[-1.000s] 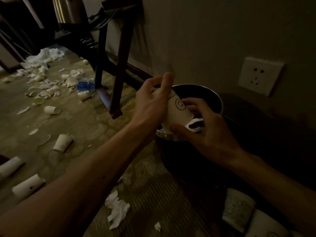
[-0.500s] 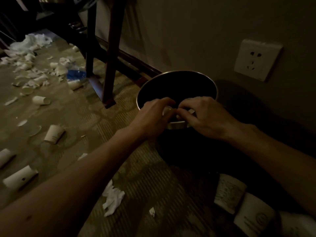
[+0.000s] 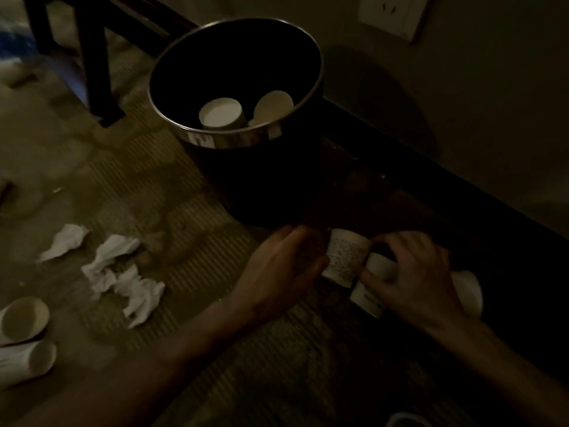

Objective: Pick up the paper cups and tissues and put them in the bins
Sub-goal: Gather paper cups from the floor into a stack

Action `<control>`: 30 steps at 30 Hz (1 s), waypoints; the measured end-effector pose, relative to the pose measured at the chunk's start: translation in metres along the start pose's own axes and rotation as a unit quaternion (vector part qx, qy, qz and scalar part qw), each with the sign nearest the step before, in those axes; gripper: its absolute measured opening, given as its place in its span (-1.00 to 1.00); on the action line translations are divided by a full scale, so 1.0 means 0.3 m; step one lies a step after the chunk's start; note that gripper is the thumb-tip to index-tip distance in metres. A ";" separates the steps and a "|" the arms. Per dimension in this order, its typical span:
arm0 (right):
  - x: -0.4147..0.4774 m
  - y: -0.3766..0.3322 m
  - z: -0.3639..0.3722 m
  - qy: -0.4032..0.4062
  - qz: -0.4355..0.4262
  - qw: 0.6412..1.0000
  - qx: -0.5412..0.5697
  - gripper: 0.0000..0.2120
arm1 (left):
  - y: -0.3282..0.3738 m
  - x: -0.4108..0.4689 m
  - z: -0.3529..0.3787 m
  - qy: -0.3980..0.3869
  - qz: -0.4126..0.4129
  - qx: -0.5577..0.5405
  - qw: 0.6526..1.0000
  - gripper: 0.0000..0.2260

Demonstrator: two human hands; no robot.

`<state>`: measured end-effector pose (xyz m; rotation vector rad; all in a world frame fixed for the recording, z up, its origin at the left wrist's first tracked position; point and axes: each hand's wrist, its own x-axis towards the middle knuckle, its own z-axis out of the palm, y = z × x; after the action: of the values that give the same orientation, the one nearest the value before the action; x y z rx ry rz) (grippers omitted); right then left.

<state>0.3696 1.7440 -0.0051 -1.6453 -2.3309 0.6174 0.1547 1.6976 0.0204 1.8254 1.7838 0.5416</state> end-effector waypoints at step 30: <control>-0.156 -0.120 0.229 -0.256 -0.026 0.958 0.125 -0.06 | -0.115 -0.306 0.128 -0.109 -0.352 -0.632 0.682 -0.46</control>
<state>0.3273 1.6757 -0.0468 -1.4287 -2.4753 1.4043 0.1468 1.6023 -0.0238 0.1842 1.1641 0.8473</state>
